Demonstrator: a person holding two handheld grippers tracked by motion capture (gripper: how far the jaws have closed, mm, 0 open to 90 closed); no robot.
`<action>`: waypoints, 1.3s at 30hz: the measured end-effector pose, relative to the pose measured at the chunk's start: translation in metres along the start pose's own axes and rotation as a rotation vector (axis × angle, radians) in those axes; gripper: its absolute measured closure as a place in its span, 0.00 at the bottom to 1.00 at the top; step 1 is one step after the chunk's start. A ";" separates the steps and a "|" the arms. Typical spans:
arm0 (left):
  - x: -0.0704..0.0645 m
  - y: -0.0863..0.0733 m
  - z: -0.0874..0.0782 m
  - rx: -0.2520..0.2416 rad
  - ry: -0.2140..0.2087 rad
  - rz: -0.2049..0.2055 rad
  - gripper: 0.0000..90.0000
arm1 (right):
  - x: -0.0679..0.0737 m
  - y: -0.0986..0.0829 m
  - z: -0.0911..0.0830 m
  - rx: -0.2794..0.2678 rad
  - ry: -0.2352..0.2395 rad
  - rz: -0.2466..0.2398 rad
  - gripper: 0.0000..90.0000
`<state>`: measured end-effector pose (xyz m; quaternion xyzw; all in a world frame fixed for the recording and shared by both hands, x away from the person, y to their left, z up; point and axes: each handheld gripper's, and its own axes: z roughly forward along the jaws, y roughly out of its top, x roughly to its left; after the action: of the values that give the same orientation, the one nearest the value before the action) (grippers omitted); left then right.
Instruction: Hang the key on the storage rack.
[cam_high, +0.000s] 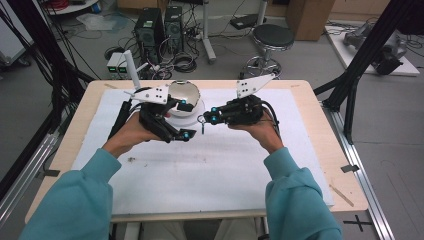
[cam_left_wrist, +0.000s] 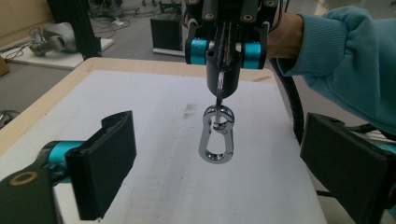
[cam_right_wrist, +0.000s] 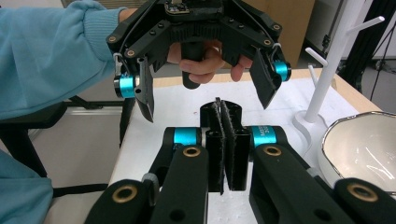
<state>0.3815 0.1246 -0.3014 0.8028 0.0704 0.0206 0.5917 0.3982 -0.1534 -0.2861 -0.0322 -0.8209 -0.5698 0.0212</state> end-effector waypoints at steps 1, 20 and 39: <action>0.000 0.000 0.000 -0.002 -0.008 -0.003 0.16 | 0.000 0.000 0.000 0.000 0.000 0.000 0.99; 0.003 0.001 -0.001 -0.028 -0.078 0.001 0.68 | 0.000 -0.001 0.005 0.007 0.022 0.005 0.99; 0.003 0.002 -0.002 -0.014 -0.069 0.001 0.91 | 0.001 0.000 0.006 0.011 0.027 -0.004 0.99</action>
<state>0.3843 0.1258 -0.2989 0.7990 0.0493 -0.0063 0.5992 0.3976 -0.1480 -0.2884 -0.0225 -0.8236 -0.5658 0.0315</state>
